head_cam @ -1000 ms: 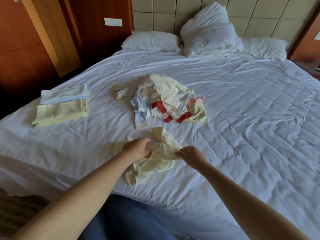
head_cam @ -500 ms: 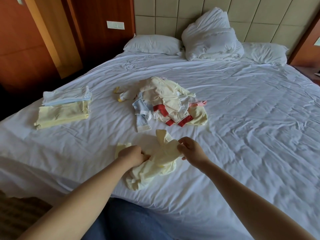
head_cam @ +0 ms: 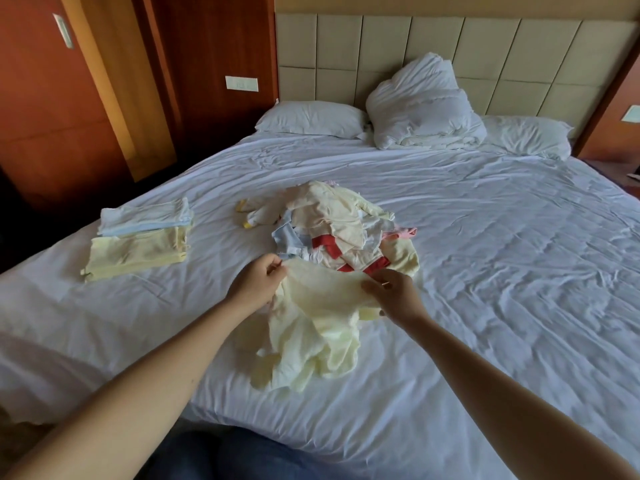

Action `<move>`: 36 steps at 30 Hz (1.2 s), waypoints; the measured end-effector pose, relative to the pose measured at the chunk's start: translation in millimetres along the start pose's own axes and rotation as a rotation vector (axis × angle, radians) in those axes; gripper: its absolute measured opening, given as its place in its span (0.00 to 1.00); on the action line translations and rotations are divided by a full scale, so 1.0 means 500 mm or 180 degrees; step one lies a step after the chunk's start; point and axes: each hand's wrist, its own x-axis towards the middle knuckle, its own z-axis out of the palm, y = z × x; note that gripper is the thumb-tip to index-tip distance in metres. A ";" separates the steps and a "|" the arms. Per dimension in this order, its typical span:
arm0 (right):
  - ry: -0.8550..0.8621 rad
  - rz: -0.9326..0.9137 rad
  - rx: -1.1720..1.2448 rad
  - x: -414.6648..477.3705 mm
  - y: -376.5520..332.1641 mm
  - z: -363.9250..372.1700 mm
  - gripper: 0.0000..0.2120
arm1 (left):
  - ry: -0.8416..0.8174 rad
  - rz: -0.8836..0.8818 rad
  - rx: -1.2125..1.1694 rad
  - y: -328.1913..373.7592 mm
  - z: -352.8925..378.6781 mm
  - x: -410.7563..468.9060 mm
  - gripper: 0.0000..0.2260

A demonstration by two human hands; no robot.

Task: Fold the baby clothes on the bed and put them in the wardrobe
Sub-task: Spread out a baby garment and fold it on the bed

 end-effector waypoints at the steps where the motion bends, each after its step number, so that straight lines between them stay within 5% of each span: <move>1: 0.0042 -0.0021 0.0224 0.014 -0.023 -0.007 0.02 | 0.0017 0.0070 -0.0072 0.017 -0.017 0.013 0.05; 9: 0.0335 -0.0693 0.1112 0.125 -0.228 -0.079 0.04 | 0.0642 0.0853 -0.0460 0.177 -0.176 0.111 0.07; 15: 0.0409 -0.1140 0.0804 0.137 -0.271 -0.103 0.04 | 0.1108 0.1172 0.0518 0.187 -0.200 0.090 0.06; 23: -0.0576 -0.0711 -0.0931 0.031 -0.025 0.000 0.06 | -0.0092 0.1035 0.1923 -0.027 -0.019 -0.070 0.10; 27: -0.1092 -0.0458 -0.1367 -0.071 0.098 0.032 0.06 | -0.0766 0.0967 0.1866 -0.113 0.051 -0.164 0.08; 36: -0.0452 -0.0366 -0.1255 -0.157 0.178 0.071 0.07 | -0.0551 0.0826 0.1538 -0.162 0.085 -0.207 0.17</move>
